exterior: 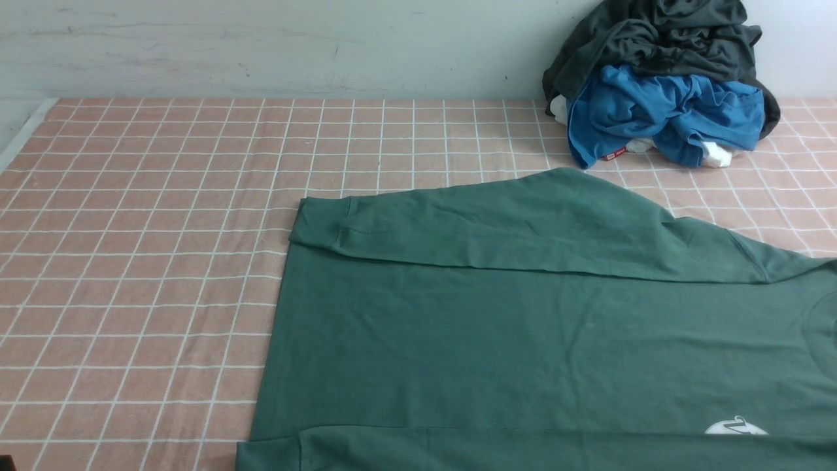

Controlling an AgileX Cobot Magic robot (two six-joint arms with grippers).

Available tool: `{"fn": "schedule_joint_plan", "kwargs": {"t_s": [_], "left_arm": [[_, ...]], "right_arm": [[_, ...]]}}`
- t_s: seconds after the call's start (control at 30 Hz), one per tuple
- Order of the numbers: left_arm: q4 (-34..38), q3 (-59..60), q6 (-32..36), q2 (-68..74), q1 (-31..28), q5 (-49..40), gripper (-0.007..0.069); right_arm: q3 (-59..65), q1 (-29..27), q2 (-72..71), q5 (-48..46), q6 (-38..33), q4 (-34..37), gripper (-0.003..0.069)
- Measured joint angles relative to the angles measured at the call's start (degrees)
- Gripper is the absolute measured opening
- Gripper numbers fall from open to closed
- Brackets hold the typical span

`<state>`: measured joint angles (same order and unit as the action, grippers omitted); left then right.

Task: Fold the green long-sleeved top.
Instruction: Use the left arm to clamp the cuff closest to it

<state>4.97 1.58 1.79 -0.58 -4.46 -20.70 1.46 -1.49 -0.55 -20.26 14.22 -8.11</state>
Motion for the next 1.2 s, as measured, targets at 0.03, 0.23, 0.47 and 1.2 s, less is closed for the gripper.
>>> {"fn": "schedule_joint_plan", "kwargs": {"t_s": [0.03,0.23,0.47,1.2], "left_arm": [[0.6,0.0,0.0,0.0,0.0,0.0,-0.0007],[13.3,0.0,-3.1,0.0,0.0,0.0,-0.0007],[46.4,0.0,-10.7,0.0,0.0,-0.1,-0.0007],[38.4,-20.8,15.3,11.3,0.0,-22.3,-0.0007]], "right_arm": [[0.0,0.0,0.0,0.0,0.0,0.0,-0.0014],[0.0,0.0,0.0,0.1,4.1,2.7,-0.0014],[0.1,0.0,0.0,0.6,22.1,25.3,-0.0014],[-14.5,0.0,9.5,-5.4,-0.5,25.8,-0.0014]]}}
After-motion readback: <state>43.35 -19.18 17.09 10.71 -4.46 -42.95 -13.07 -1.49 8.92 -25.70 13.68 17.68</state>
